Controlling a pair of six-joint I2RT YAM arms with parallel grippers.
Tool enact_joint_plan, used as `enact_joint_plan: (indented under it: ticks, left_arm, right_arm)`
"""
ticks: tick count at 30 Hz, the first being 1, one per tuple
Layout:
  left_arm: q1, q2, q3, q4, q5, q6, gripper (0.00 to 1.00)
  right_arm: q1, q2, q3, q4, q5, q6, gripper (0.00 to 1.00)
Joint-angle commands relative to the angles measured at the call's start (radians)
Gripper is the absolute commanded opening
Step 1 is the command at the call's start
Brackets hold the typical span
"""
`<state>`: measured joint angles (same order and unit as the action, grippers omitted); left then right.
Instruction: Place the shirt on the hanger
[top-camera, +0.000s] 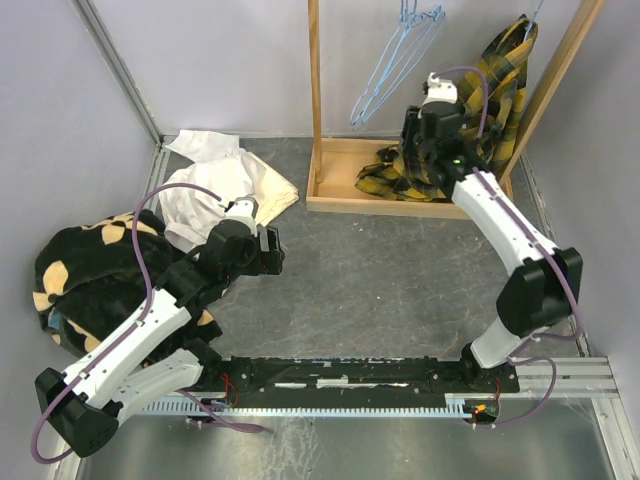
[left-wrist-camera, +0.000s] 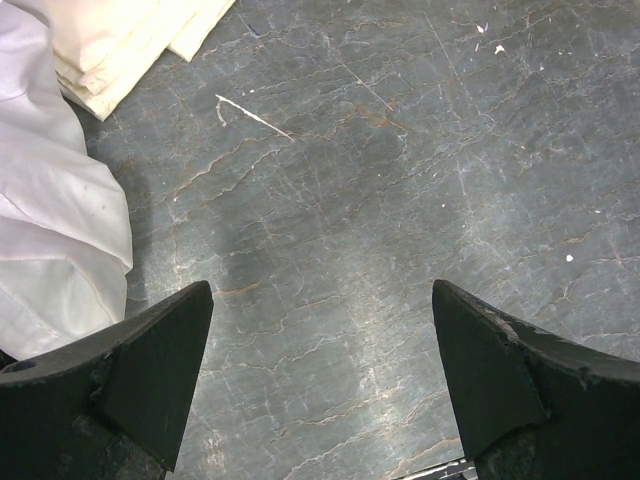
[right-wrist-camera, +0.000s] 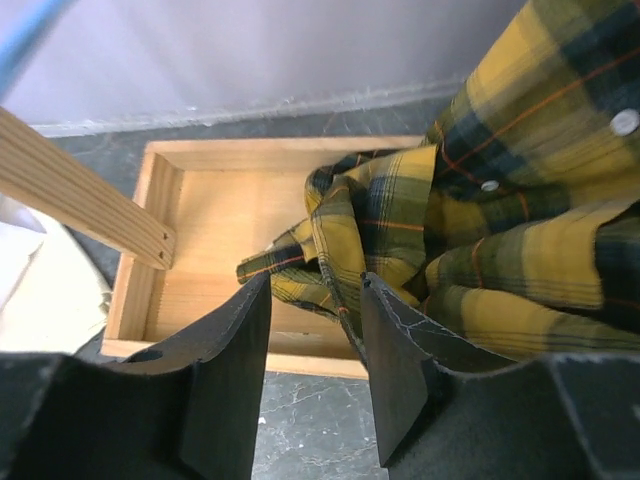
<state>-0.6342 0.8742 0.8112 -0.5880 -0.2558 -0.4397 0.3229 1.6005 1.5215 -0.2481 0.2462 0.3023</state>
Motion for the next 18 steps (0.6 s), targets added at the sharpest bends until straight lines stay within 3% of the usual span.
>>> enact_joint_plan:
  ticks: [1, 8, 18]
  left_arm:
    - [0.005, -0.015, 0.0, 0.039, 0.003, 0.02, 0.96]
    - [0.005, -0.02, 0.001, 0.035, -0.009, 0.018, 0.96]
    - [0.004, -0.026, 0.0, 0.038, -0.008, 0.017, 0.96]
  right_arm:
    - [0.05, 0.075, 0.017, 0.056, 0.205, 0.098, 0.5]
    - [0.039, 0.174, -0.105, 0.111, 0.365, 0.035, 0.52]
    - [-0.215, 0.167, -0.272, 0.103, 0.267, 0.024, 0.48]
